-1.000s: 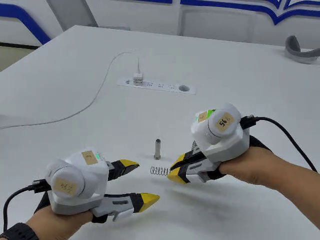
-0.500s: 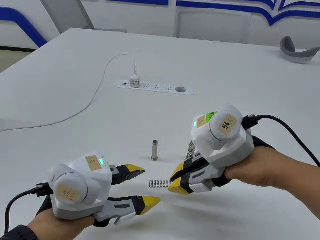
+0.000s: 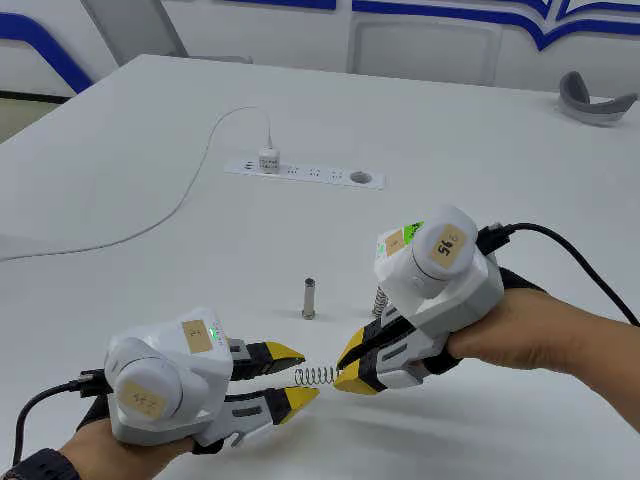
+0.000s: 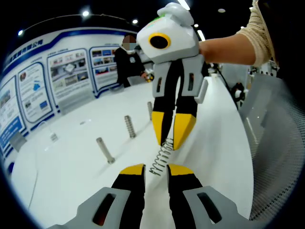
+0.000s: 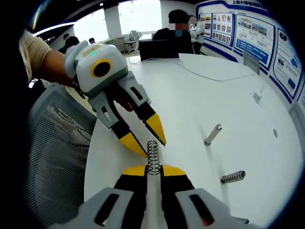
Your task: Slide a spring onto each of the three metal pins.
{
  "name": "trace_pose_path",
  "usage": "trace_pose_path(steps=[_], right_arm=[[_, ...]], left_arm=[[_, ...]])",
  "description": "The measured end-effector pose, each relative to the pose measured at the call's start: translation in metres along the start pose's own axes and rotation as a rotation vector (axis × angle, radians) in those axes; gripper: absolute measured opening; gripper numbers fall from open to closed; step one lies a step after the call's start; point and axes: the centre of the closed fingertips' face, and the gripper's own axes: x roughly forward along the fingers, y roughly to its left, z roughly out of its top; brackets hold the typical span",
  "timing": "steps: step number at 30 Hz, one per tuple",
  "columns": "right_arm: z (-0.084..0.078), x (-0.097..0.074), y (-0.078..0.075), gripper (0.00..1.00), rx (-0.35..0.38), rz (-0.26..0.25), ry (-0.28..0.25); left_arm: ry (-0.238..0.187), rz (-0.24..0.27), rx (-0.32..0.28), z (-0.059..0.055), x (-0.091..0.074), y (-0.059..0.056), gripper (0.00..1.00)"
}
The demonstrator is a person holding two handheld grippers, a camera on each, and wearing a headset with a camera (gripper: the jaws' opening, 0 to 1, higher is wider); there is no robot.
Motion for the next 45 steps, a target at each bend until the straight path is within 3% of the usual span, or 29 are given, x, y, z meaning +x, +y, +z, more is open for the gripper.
trace_pose_path(steps=[14,27,45], right_arm=[[0.009,-0.004,0.003,0.11,-0.007,0.002,-0.006],[0.027,-0.010,0.003,0.11,-0.001,-0.004,-0.061],[0.045,-0.012,0.001,0.11,0.009,-0.021,-0.138]], left_arm=[[0.007,-0.005,0.013,-0.003,0.001,-0.001,0.14],[-0.003,-0.008,0.004,0.000,0.002,-0.002,0.12],[-0.028,-0.026,-0.056,0.008,0.003,-0.005,0.11]])
